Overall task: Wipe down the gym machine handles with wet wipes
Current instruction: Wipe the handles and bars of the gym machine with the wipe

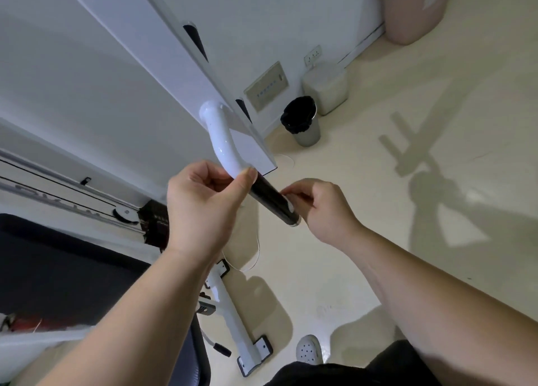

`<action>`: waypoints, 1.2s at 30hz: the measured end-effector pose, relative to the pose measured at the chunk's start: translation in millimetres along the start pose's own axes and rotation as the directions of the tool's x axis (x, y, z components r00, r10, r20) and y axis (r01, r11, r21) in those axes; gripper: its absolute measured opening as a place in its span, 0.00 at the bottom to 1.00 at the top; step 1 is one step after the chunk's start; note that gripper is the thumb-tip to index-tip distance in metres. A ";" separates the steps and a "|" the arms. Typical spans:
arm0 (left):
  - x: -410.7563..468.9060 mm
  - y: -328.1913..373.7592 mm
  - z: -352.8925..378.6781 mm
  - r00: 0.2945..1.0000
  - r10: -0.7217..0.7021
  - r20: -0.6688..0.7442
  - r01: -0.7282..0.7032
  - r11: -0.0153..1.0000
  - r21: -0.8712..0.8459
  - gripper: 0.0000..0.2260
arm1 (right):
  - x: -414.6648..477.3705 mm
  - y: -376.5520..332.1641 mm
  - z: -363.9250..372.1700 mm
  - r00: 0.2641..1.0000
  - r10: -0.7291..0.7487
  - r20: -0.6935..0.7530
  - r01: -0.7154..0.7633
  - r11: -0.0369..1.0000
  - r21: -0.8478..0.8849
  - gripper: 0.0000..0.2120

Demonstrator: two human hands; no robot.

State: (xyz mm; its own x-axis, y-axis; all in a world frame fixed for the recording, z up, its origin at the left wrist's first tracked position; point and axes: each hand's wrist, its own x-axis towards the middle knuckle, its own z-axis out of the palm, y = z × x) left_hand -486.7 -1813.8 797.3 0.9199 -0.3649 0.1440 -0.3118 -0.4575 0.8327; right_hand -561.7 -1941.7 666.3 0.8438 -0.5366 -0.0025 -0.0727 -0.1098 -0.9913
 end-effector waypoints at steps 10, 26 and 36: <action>0.5 6.1 -8.3 0.998 0.053 0.046 -0.057 0.993 0.101 0.13 | 8.0 -46.9 5.0 0.984 -0.176 -0.028 0.179 0.974 0.142 0.09; -3.7 8.0 -7.0 1.000 -0.031 -0.001 0.031 0.996 0.089 0.12 | -2.4 -29.8 2.8 0.996 -0.035 0.088 0.019 0.983 0.184 0.11; 4.5 -4.7 -19.0 0.994 0.051 0.095 -0.054 0.998 0.027 0.15 | 0.0 13.1 -23.1 0.965 0.159 -0.211 -0.159 0.987 0.016 0.14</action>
State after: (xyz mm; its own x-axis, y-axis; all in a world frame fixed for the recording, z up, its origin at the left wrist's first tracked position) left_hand -476.6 -1797.9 804.2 0.8761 -0.4630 0.1347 -0.3670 -0.4591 0.8091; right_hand -574.9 -1962.4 656.4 0.6902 -0.7115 -0.1321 -0.1975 -0.0096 -0.9803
